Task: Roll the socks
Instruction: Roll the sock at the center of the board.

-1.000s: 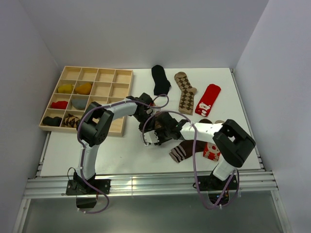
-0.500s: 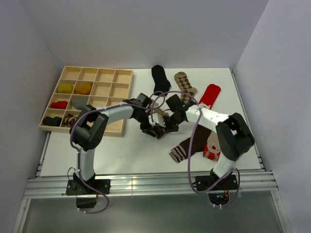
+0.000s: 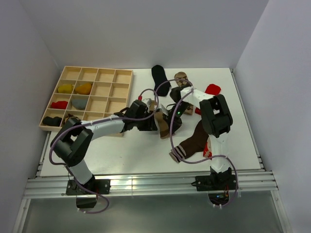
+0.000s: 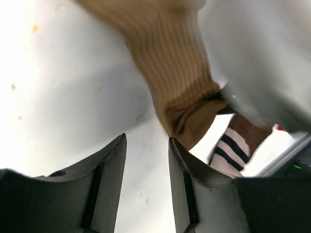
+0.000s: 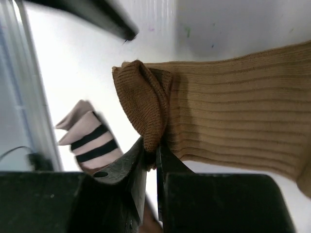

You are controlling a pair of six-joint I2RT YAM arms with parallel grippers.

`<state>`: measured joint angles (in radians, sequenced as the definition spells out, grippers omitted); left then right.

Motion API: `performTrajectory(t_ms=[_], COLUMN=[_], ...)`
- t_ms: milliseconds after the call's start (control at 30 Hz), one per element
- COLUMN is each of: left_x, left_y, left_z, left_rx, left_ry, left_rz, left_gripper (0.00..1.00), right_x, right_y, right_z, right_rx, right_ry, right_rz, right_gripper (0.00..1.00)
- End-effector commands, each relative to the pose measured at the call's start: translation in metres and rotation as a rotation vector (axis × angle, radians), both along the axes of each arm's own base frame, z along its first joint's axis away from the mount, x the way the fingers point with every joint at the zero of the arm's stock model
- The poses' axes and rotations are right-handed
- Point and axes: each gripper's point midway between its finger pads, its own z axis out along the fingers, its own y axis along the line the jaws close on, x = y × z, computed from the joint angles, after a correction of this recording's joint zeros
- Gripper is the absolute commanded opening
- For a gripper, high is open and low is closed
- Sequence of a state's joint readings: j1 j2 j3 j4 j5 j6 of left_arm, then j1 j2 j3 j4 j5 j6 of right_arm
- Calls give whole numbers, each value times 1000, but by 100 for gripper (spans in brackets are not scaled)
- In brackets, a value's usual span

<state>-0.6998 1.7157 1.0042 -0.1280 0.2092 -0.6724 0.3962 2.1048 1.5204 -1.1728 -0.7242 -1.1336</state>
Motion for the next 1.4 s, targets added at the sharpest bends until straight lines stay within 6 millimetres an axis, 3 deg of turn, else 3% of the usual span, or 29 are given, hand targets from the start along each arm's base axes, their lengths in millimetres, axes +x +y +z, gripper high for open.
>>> performTrajectory(t_ms=[0,233,433,600,800,1167,1367], left_x=[25,19,4,-23,-37,-29,-26], left_y=[-20,-38,-59,-83,-96,-107,-106], left_z=[43,67,55,42,21,0,-14], left_rx=[-25,-40,-39,-83,-89,-28,-1], left_ry=[-347,-670,-767,-757,-716,-695,-669], left_rz=[-1,-80,-234,-389,-480,-515,-501], left_gripper=[46,53,54,54,53,54,40], right_x=[-19,-17,-13,-8,-1,-1,3], right_y=[-5,-7,-11,-16,-24,-32,-32], right_z=[21,12,5,-2,-8,-11,-9], right_rx=[-38,-81,-102,-127,-158,-171,-152], right_ry=[189,275,337,366,373,410,413], right_rz=[-63,-165,-232,-281,-330,-351,-368], right_gripper=[13,13,13,13,13,13,14])
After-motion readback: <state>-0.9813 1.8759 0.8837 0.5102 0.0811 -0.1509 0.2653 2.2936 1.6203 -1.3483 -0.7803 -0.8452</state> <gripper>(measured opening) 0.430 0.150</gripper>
